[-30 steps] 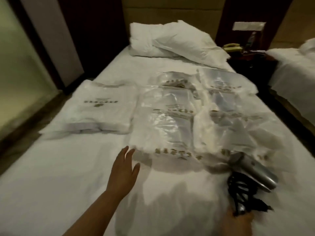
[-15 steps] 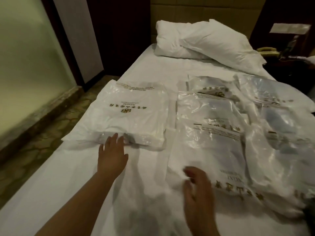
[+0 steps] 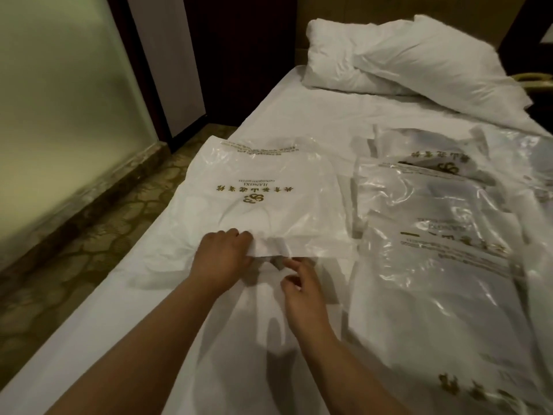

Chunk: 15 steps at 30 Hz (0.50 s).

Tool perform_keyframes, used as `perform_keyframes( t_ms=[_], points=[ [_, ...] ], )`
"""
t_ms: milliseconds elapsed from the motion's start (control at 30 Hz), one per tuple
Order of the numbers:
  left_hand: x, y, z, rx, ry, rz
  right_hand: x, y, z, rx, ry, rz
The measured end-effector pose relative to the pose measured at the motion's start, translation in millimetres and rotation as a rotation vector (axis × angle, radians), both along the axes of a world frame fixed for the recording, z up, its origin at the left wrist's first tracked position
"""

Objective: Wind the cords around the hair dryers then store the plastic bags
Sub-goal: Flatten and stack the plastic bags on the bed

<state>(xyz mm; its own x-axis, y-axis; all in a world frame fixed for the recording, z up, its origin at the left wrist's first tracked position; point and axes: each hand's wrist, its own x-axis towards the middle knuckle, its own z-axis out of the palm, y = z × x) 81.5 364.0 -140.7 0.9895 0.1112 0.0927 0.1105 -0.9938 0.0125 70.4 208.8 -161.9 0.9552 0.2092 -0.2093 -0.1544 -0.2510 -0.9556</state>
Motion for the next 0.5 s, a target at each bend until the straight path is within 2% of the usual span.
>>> perform_keyframes(
  t_ms=[67, 167, 267, 500],
  points=[
    [-12, -4, 15, -0.105, 0.042, -0.041, -7, -9, 8, -0.004, -0.065, -0.067],
    [-33, -16, 43, -0.376, 0.047, -0.004, -17, -28, 33, 0.104, -0.101, -0.191],
    [-62, -36, 74, -0.477, 0.005, -0.040, -33, -51, 64, 0.135, -0.124, -0.224],
    [-130, -78, 114, -0.650, 0.052, -0.026, -85, -113, 100, -0.199, -0.582, -0.243]
  ],
)
